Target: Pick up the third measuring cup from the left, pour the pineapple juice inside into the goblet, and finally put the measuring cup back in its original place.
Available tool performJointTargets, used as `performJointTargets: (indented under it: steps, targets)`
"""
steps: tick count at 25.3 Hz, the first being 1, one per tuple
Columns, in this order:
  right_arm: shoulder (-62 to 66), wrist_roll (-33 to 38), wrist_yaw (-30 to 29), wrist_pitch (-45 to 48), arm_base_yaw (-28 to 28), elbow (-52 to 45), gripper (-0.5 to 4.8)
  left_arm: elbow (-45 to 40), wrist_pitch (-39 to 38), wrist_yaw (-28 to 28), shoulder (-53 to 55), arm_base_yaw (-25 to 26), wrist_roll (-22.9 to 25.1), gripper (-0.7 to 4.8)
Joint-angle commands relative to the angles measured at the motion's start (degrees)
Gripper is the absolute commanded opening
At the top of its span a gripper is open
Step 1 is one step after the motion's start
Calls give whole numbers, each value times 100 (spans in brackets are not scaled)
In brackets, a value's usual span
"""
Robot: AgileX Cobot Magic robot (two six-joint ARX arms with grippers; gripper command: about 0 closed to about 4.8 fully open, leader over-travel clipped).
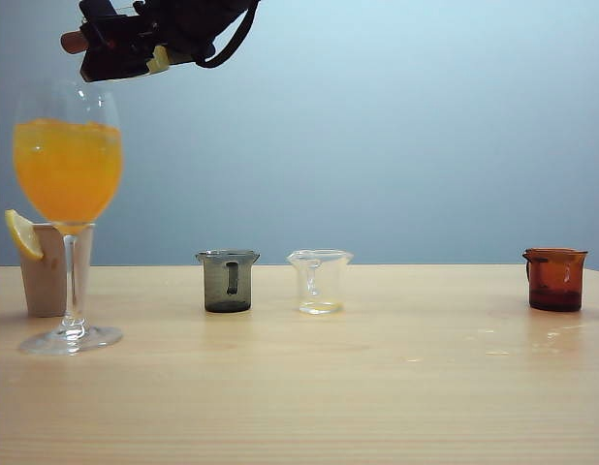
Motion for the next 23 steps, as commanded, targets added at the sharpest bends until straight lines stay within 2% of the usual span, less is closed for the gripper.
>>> performJointTargets:
  steps: [1,9,13,23]
  targets:
    - [-39,-337,-2,238,9,26,135,17,33,-4,-2,0,4,-4]
    - [-39,-1172,22,275,52,26,135,17,33,-4,-2,0,4,-4]
    - [-39,-1537,229,382,114,26,135,17,33,-7,-2,0,4,-4]
    - [-39,-2201,295,393,160,26,135,17,33,-4,-2,0,4,-4]
